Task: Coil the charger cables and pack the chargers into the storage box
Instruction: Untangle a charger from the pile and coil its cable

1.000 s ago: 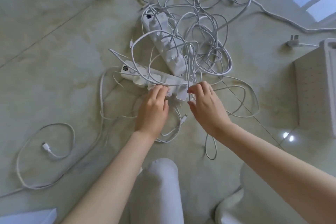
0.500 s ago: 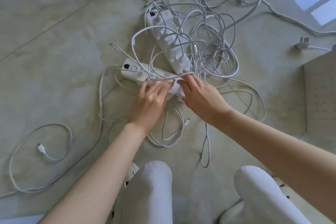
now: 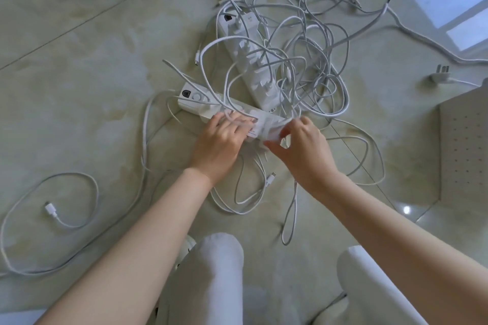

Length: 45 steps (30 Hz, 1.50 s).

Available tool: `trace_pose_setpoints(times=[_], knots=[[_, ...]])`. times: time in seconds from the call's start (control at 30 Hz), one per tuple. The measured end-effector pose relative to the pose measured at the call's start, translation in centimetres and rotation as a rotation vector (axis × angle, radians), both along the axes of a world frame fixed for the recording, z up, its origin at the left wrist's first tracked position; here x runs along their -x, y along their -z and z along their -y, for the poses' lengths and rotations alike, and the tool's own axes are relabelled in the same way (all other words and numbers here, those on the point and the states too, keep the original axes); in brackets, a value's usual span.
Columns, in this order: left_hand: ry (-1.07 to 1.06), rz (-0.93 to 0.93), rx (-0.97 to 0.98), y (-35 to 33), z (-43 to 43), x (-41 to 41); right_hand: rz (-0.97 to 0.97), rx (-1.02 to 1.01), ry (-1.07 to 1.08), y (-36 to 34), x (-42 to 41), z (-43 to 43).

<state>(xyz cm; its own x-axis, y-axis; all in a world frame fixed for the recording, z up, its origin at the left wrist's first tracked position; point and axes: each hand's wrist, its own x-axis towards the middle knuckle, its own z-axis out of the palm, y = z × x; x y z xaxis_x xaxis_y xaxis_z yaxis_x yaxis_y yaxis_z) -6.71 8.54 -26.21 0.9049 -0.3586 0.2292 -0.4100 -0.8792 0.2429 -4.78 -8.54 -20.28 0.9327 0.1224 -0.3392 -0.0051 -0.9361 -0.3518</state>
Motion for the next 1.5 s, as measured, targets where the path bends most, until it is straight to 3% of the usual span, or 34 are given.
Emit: trace_pose_setpoints(times=[0.07, 0.17, 0.33, 0.5, 0.63, 0.7, 0.87, 1.07, 1.27, 1.5], knots=[[0.018, 0.026, -0.002, 0.3, -0.1, 0.3, -0.069, 0.027, 0.084, 0.3, -0.1, 0.7], [0.029, 0.056, 0.003, 0.6, -0.2, 0.5, -0.035, -0.155, 0.046, 1.3, 0.8, 1.0], [0.062, 0.169, -0.028, 0.4, -0.7, 0.6, 0.333, -0.305, 0.184, 4.1, 3.2, -0.6], [-0.143, 0.131, 0.08, -0.9, -0.8, 1.2, 0.514, -0.433, 0.342, 4.4, 4.3, -2.5], [-0.011, 0.089, 0.014, -1.6, -1.4, 0.1, 0.696, -0.423, 0.437, 3.0, 4.8, -3.1], [0.003, 0.062, -0.077, -1.8, -1.6, -0.3, 0.672, -0.511, 0.444, 2.0, 5.3, -3.9], [0.014, -0.079, -0.228, -0.8, -0.7, -1.1, 0.25, -0.664, 0.744, 2.3, 5.1, -5.3], [0.039, -0.091, -0.089, -0.3, -1.0, -0.2, 0.19, -0.544, 0.456, 4.4, 2.4, -2.8], [0.072, -0.029, -0.29, 0.2, -1.9, 2.8, 0.271, -0.41, 0.136, 6.3, 4.7, -1.8], [-0.041, 0.05, 0.222, -6.0, -3.6, 6.2, 0.314, -0.398, 0.192, 5.0, 3.2, -1.4]])
